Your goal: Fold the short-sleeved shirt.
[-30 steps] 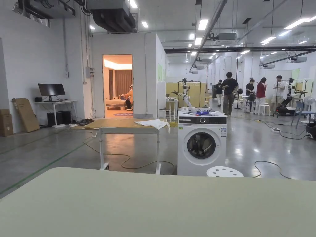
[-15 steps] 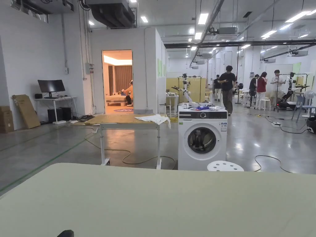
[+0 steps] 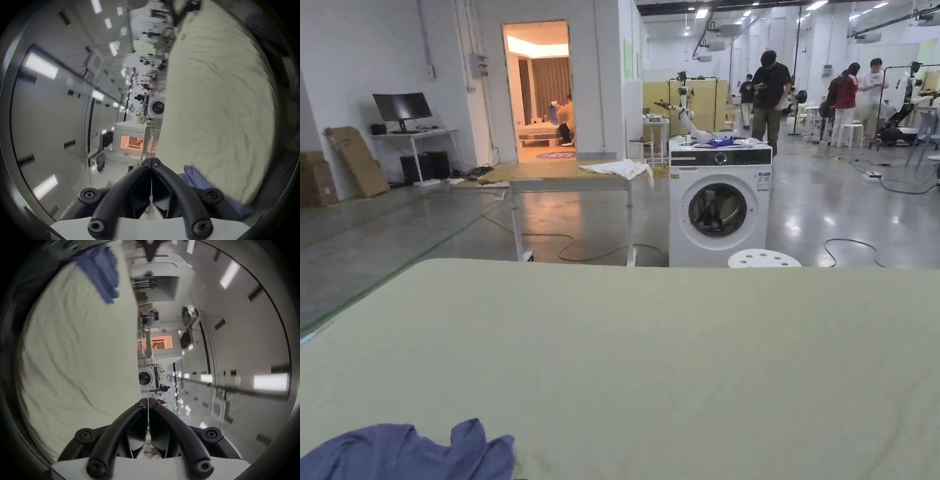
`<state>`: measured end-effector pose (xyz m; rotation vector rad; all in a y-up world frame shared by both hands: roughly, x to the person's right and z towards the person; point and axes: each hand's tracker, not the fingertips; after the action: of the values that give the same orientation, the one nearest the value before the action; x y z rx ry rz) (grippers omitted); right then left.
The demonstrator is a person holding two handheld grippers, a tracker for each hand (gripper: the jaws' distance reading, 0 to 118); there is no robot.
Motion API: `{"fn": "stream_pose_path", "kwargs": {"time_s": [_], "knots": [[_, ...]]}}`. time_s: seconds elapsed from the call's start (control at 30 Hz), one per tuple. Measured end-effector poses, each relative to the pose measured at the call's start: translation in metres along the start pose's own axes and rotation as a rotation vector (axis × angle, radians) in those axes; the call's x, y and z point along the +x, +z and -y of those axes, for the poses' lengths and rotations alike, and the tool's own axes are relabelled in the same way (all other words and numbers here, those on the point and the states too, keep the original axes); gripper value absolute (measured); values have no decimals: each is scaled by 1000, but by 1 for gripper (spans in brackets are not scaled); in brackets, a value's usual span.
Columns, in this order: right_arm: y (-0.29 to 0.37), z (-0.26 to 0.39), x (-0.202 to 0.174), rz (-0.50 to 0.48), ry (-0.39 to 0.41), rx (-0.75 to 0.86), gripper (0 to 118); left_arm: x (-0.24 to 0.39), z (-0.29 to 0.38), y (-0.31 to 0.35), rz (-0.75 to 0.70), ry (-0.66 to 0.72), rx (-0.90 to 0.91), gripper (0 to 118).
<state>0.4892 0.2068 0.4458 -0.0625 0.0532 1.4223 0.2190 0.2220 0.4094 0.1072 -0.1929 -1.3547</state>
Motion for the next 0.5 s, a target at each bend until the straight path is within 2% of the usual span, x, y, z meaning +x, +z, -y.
{"fn": "stream_pose_path", "kwargs": {"time_s": [0.03,0.07,0.1,0.2,0.23,0.27,0.3,0.33,0.37,0.43,0.5], "knots": [[0,-5,11,15,-136,-6,0,-16,-2,-2,-30,117,-11,0],[0,-6,22,33,-290,-9,0,-38,0,-4,-111,293,-34,0],[1,-2,35,48,-459,-13,1,-58,3,-5,-127,461,-29,0],[6,25,66,99,-1071,-23,1,-112,33,5,-145,1035,33,0],[7,36,68,70,-1241,3,1,-123,52,9,-116,1206,72,0],[8,46,68,32,-1361,25,1,-130,67,13,-79,1355,112,0],[9,52,67,19,-1399,35,1,-131,80,16,-46,1470,139,0],[11,54,66,51,-1393,27,1,-128,87,18,-2,1475,57,0],[12,55,65,85,-1377,14,0,-127,88,22,-21,1486,57,0],[14,52,66,101,-1333,2,0,-127,85,29,-57,1409,42,0],[16,53,68,104,-1338,7,0,-126,77,34,-78,1340,42,0]]}}
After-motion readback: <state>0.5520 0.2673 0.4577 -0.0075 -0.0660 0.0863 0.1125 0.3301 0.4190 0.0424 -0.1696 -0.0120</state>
